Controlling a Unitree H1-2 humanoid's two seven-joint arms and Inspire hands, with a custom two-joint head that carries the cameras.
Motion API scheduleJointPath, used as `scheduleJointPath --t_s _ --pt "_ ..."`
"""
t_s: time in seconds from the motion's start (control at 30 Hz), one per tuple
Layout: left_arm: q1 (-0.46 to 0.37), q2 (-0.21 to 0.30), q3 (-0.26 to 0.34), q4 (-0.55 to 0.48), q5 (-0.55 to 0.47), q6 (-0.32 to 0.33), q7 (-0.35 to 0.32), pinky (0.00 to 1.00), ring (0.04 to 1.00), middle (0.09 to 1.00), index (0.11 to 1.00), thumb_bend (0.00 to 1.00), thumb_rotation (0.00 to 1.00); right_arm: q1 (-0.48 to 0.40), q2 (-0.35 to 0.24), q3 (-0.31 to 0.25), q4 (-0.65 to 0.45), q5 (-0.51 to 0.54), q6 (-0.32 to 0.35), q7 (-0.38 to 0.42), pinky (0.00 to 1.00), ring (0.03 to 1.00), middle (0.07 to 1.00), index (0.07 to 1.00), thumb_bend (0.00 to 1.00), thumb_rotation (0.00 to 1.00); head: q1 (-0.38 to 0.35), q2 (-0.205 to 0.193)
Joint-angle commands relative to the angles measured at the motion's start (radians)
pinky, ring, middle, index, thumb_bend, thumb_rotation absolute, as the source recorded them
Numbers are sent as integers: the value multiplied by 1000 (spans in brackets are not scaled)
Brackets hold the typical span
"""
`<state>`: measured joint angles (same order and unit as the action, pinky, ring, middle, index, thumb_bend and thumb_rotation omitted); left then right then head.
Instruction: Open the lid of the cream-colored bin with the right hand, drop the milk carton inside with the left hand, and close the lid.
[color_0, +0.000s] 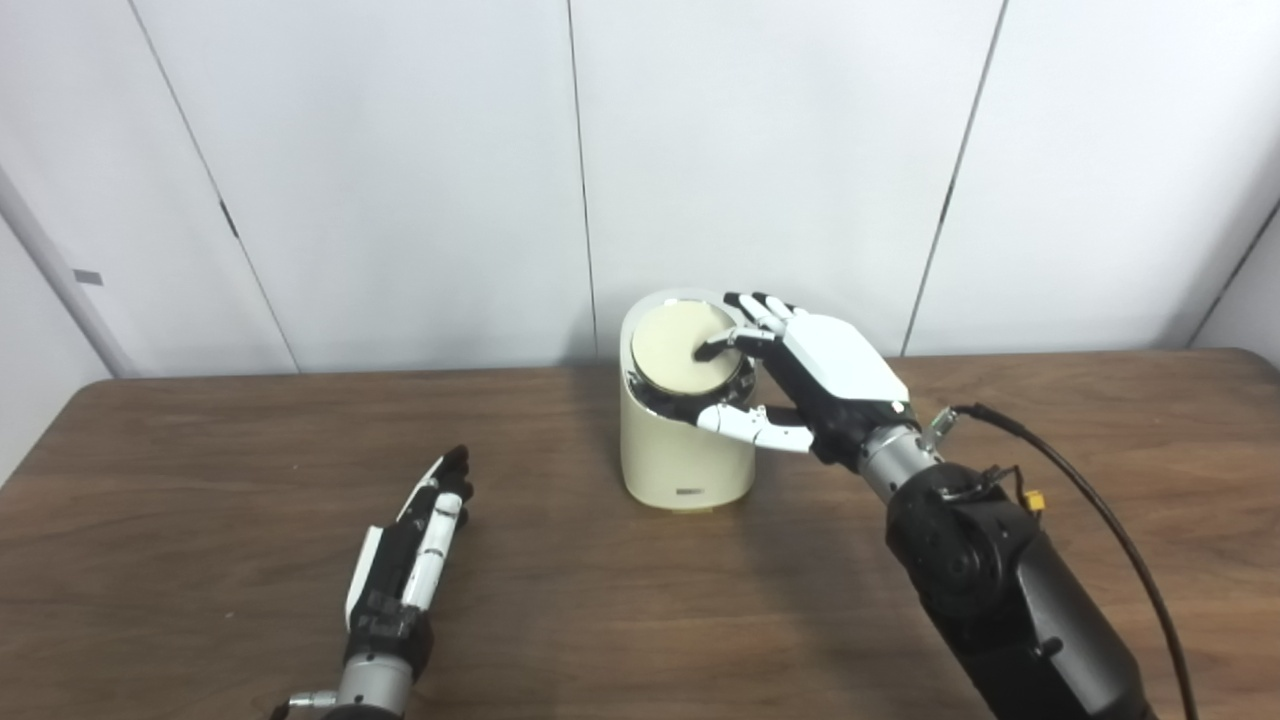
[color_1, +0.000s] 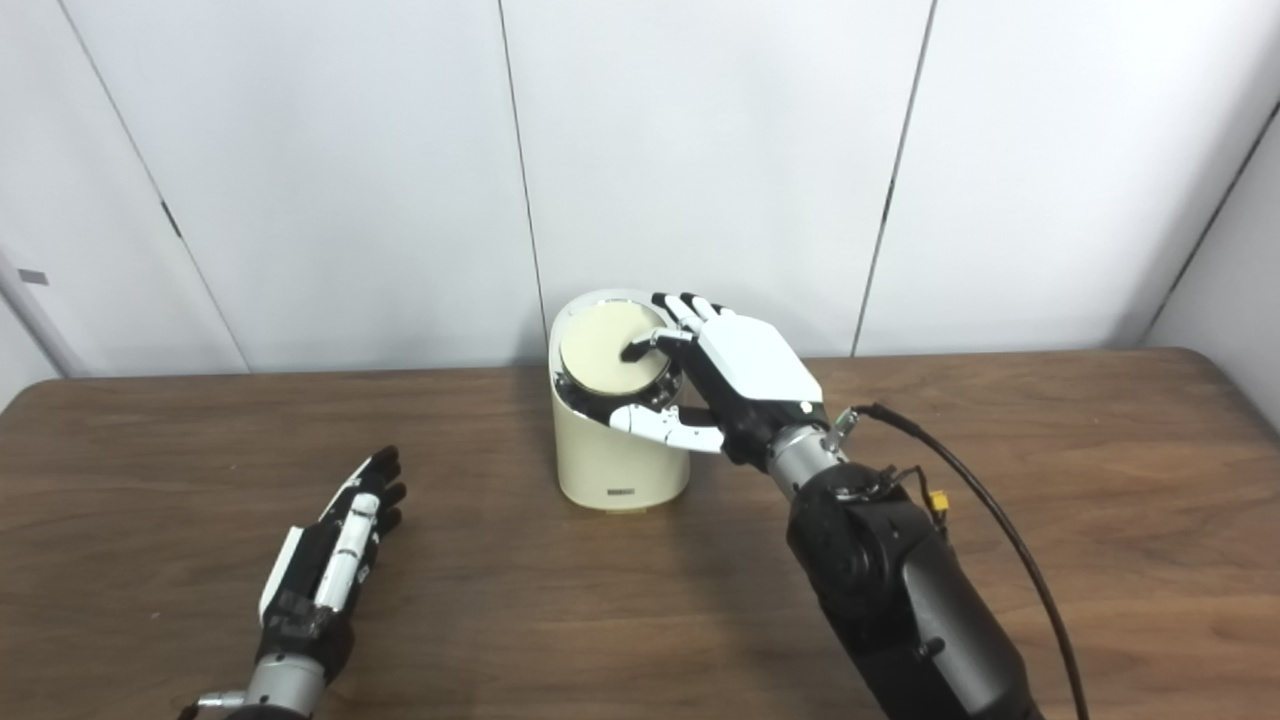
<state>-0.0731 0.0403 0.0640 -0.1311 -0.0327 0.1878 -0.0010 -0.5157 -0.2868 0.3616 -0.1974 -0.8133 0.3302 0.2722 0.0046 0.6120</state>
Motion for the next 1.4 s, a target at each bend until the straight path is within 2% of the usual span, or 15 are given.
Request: scheduleJointPath --t_s 0.0,0.47,0.7,0.93,1.2,1.33,1.37 --pt "-17 7 -1 -31 2 -18 -1 962 943 956 955 412 794 -20 5 -4 -25 3 -28 7 1000 1000 974 693 533 976 0 1" --pt "-30 3 -6 -4 11 -28 5 967 948 952 948 438 788 -14 13 0 19 -7 -68 -18 1000 1000 967 680 525 877 7 -11" --pt "-36 5 -15 3 18 -37 3 998 956 960 952 478 791 -22 -3 44 36 -107 -83 7 1000 1000 979 695 542 899 12 -12" --pt "-39 2 -23 -1 32 -42 7 985 953 958 948 470 789 -38 -14 84 34 -211 -74 71 1000 1000 988 688 558 918 17 -11" --pt "-46 -4 -21 0 36 -46 14 958 945 952 936 477 790 -41 -8 84 32 -224 -76 113 1000 1000 991 678 577 955 22 -12" --pt "-46 -5 -18 2 33 -53 14 953 946 950 933 476 782 -31 3 47 11 -171 -85 83 1000 1000 979 705 571 950 22 -12" --pt "-45 -6 -18 2 34 -55 15 953 945 949 932 481 782 -30 6 34 -3 -158 -77 86 1000 1000 982 724 573 975 23 -12"
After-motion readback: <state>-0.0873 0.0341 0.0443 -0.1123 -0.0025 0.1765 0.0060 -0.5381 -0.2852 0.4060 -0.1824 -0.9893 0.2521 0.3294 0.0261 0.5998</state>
